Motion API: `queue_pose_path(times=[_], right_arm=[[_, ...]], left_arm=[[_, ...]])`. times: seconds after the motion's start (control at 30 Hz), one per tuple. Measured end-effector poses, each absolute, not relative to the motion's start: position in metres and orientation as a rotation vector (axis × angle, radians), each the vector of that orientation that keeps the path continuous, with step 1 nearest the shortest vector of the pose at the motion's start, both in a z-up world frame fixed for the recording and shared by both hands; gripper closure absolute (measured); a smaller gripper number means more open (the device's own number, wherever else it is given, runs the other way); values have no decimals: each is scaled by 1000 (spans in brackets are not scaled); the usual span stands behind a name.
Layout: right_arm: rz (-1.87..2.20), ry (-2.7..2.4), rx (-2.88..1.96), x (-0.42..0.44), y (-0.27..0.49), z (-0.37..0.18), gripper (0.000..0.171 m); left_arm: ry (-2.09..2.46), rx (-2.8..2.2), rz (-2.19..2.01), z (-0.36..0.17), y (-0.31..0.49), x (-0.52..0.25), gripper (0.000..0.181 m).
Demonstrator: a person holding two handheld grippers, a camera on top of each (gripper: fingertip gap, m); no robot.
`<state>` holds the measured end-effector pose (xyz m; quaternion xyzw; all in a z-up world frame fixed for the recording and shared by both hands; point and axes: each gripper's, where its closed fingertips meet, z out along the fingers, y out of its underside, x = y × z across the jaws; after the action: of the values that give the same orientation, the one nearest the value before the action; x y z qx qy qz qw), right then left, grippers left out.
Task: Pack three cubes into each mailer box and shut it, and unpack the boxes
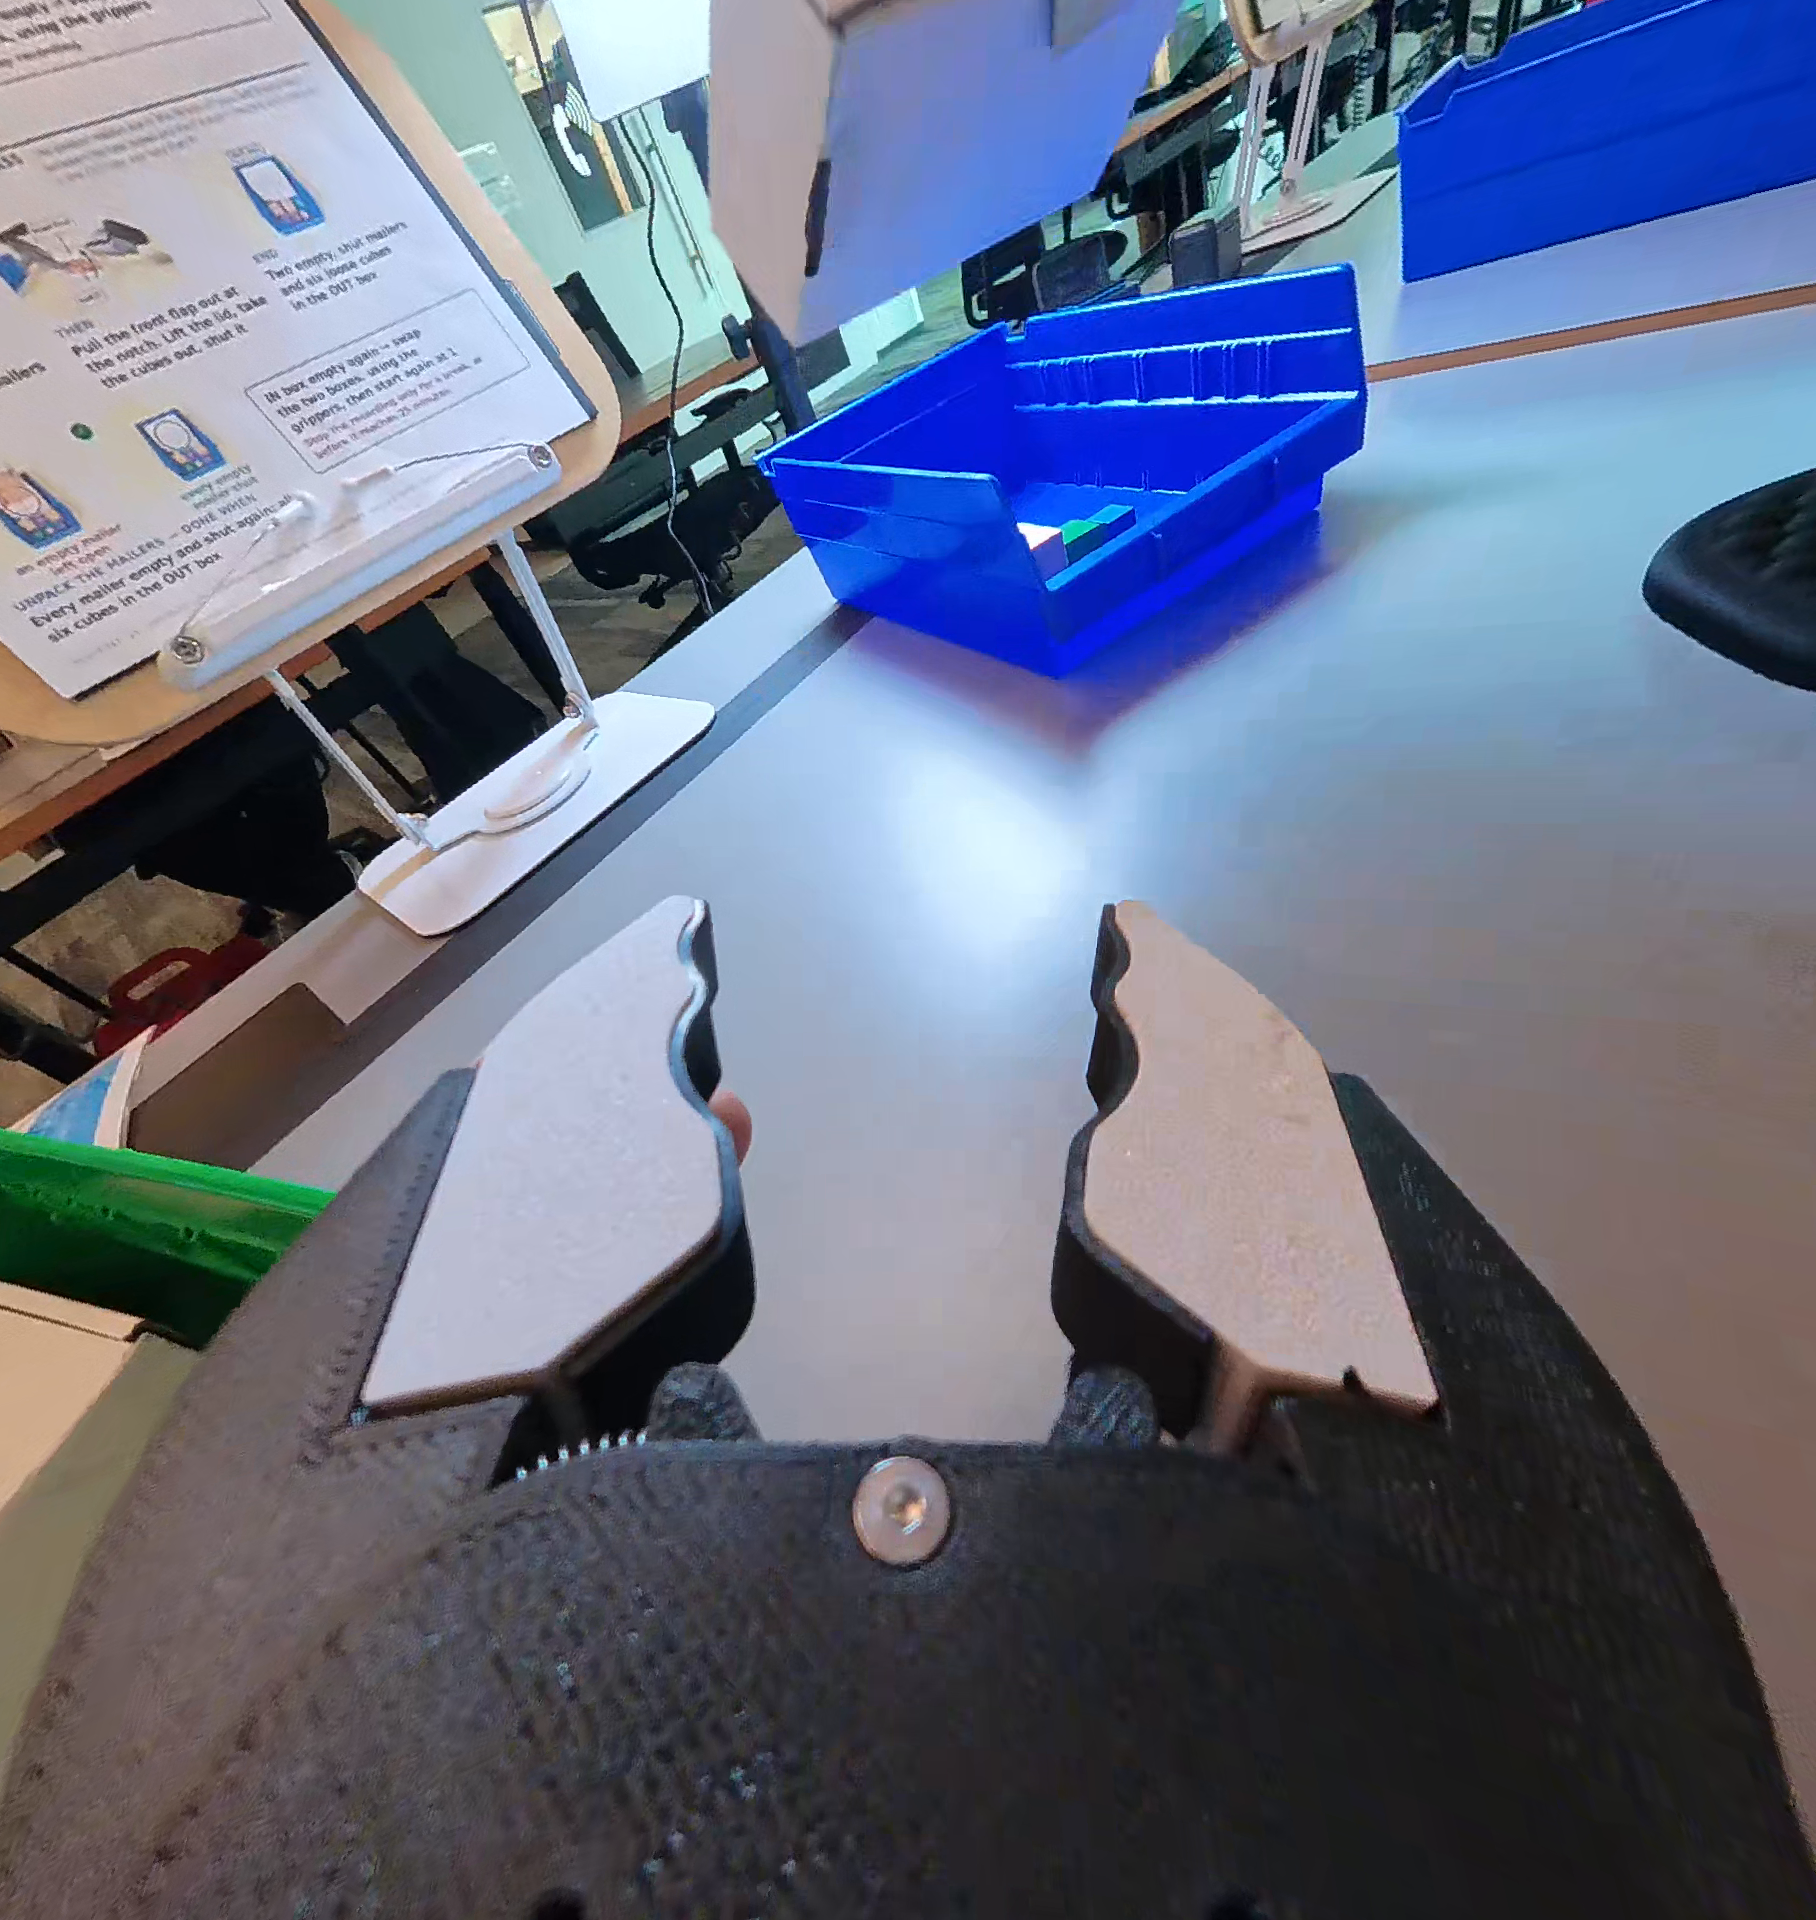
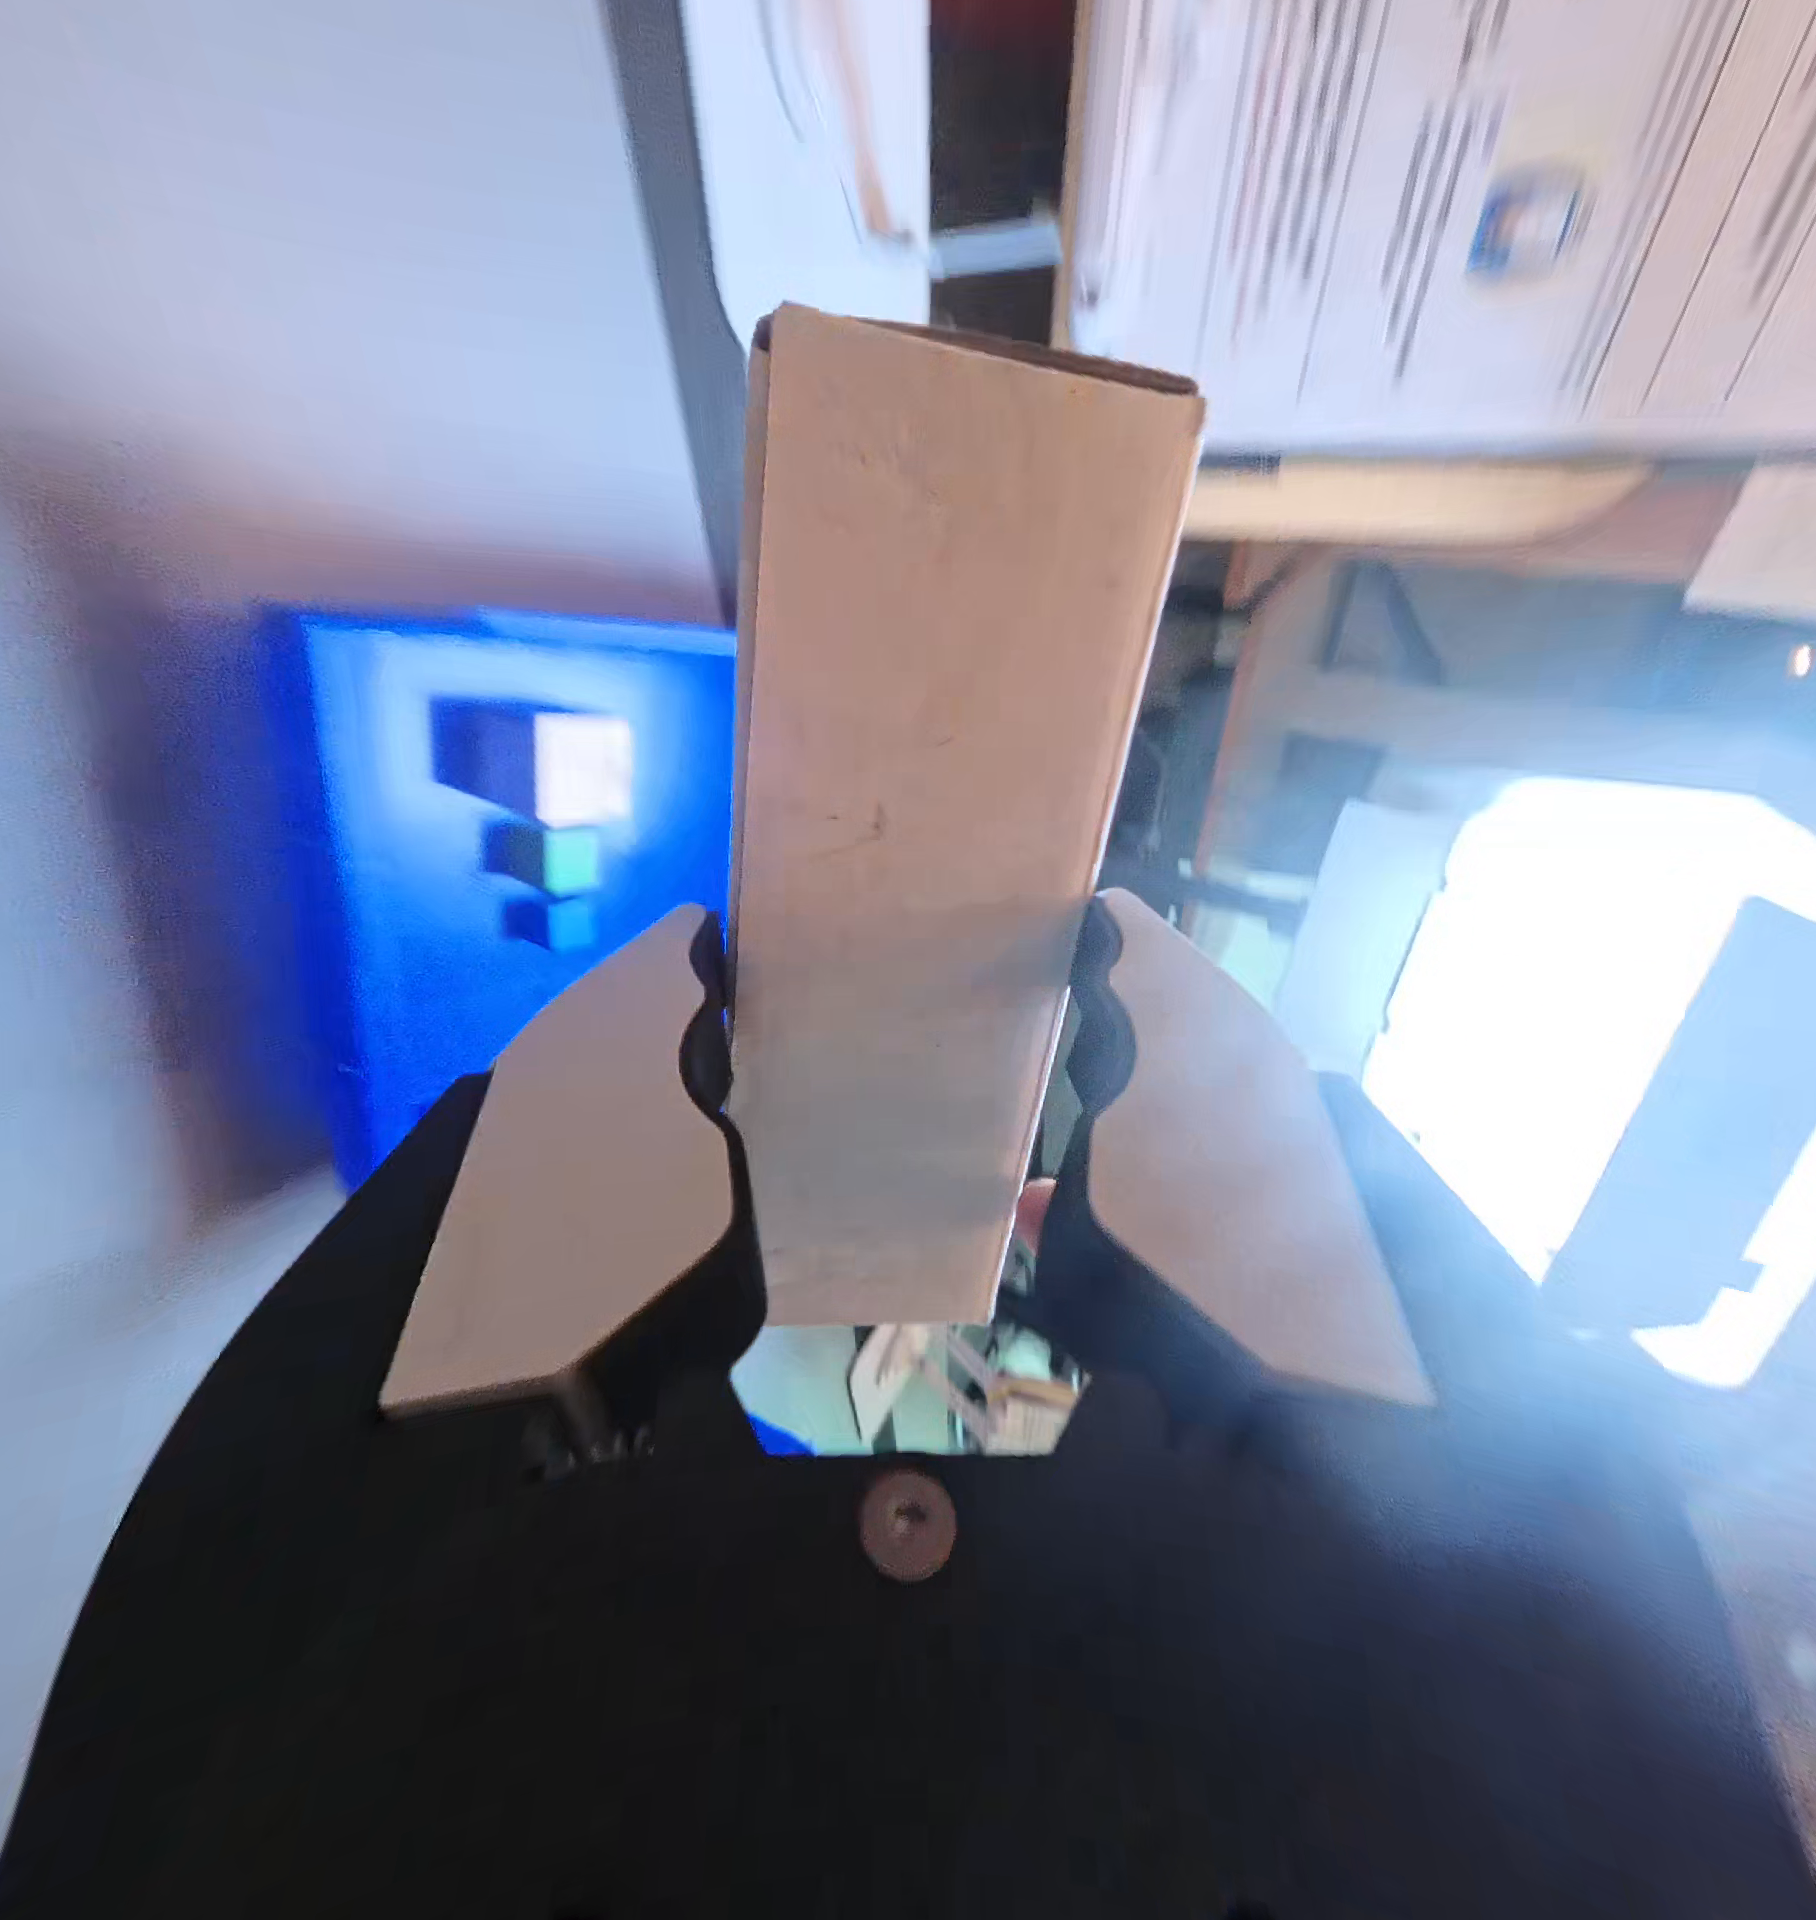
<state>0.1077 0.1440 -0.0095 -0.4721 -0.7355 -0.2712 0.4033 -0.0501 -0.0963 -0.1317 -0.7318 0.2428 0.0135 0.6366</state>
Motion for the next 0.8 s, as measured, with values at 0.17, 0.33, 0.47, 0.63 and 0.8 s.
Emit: queue_pose_path(times=[0.17, 0.33, 0.47, 0.63, 0.8], right_arm=[[-840, -1771, -1305, 139, 255, -66, 107], [-905, -1767, -1299, 138, 316, -141, 107], [-851, -1850, -1401, 137, 334, -185, 106], [-468, -1965, -1760, 137, 319, -207, 102], [-480, -1910, -1778, 135, 336, -206, 121]], left_arm=[[561, -1679, 53, -137, -97, -51, 114], [525, -1708, 33, -144, -96, -58, 115], [513, -1725, 25, -149, -95, -62, 117], [515, -1740, -3, -154, -94, -60, 118], [515, -1752, -13, -158, -93, -59, 119]])
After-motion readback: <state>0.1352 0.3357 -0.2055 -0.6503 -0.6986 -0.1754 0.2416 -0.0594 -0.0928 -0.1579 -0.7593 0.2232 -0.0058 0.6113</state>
